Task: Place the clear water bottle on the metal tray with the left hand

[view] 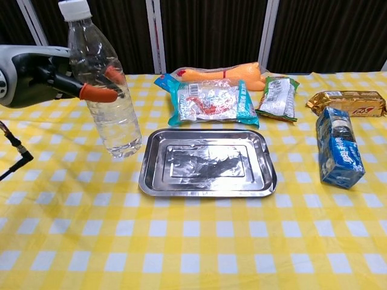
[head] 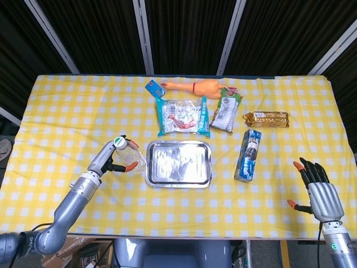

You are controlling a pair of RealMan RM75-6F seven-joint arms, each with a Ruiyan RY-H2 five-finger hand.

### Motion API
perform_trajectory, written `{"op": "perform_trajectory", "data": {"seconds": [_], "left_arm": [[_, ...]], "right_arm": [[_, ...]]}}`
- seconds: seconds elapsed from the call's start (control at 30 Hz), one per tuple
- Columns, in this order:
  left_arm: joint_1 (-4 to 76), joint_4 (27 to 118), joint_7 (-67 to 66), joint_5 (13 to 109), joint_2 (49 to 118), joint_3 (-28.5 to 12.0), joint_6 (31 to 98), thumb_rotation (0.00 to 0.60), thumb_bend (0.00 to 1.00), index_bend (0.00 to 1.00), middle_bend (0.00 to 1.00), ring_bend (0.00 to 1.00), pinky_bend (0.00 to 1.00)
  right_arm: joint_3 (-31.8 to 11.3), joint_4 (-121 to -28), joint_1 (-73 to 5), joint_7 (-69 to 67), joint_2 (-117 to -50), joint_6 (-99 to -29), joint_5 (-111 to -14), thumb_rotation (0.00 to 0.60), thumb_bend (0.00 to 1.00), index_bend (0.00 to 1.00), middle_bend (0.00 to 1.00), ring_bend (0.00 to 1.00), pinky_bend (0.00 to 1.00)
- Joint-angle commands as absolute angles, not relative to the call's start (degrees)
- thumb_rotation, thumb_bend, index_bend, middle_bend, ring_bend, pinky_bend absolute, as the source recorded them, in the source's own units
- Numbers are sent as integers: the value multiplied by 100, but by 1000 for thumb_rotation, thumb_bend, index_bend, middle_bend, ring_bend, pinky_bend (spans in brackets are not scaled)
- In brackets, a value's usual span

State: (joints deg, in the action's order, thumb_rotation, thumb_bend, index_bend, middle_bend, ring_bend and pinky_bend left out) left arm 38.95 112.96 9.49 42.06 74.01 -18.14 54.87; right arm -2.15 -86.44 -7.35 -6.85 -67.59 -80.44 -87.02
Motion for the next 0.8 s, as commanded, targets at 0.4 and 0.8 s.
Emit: {"op": "perform_trajectory", "data": {"seconds": [0.4,0.8], "left_arm": [[4274,13499,139,4345,6399,-3059,6594,600,526,536,496,27,84],[4361,13499,-38,3457,6168,-2877,6668,600,525,546,498,27,84]], "right_arm": [[-199,-8660,-746,-641,-6777,-8022,-8713,600,50,111,0,50,0],[-188,-8705,-732,-636,-6745,-8045,-8726,600,50,111,0,50,0]]}}
